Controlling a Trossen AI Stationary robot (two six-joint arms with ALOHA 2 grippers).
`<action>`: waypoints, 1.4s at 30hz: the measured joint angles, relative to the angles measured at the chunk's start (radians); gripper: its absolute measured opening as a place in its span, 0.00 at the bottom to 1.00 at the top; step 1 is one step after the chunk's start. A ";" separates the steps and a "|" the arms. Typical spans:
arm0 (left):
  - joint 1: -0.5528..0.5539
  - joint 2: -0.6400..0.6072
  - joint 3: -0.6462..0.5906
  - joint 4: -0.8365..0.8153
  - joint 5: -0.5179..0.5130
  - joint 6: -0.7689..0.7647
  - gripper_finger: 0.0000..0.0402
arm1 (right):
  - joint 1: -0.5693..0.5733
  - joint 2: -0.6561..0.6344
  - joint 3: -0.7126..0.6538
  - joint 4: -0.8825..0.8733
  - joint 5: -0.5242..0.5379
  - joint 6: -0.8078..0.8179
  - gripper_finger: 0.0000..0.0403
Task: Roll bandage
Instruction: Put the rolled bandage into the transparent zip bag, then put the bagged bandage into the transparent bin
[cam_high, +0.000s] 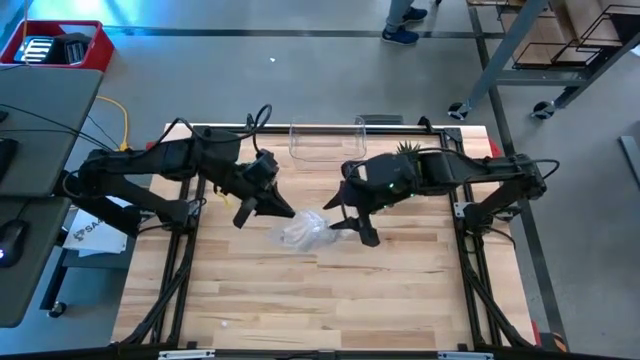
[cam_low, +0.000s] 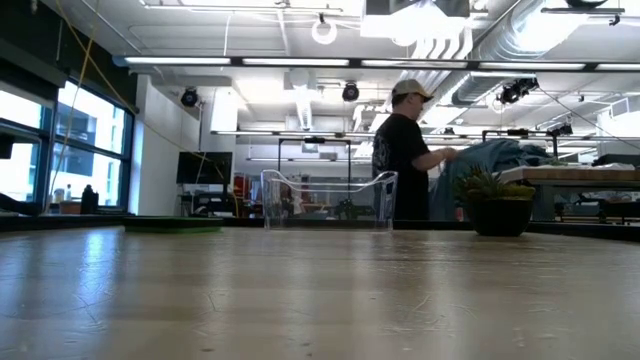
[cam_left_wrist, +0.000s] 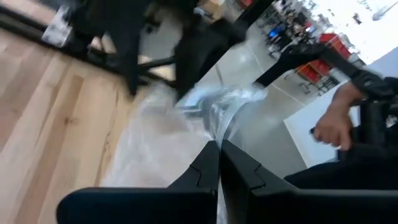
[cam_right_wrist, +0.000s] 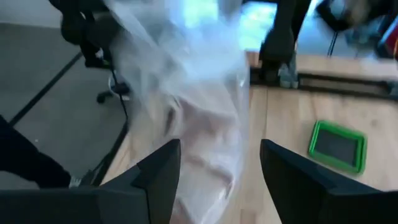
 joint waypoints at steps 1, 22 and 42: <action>0.000 0.000 0.005 -0.025 0.000 0.000 0.00 | -0.002 0.000 0.020 -0.006 -0.005 -0.009 0.52; -0.003 0.000 0.013 -0.067 -0.062 -0.036 0.00 | 0.027 0.033 0.219 -0.128 0.042 -0.086 0.51; -0.017 -0.011 0.014 0.000 -0.056 -0.082 0.00 | 0.017 0.101 0.218 0.003 0.004 -0.152 0.46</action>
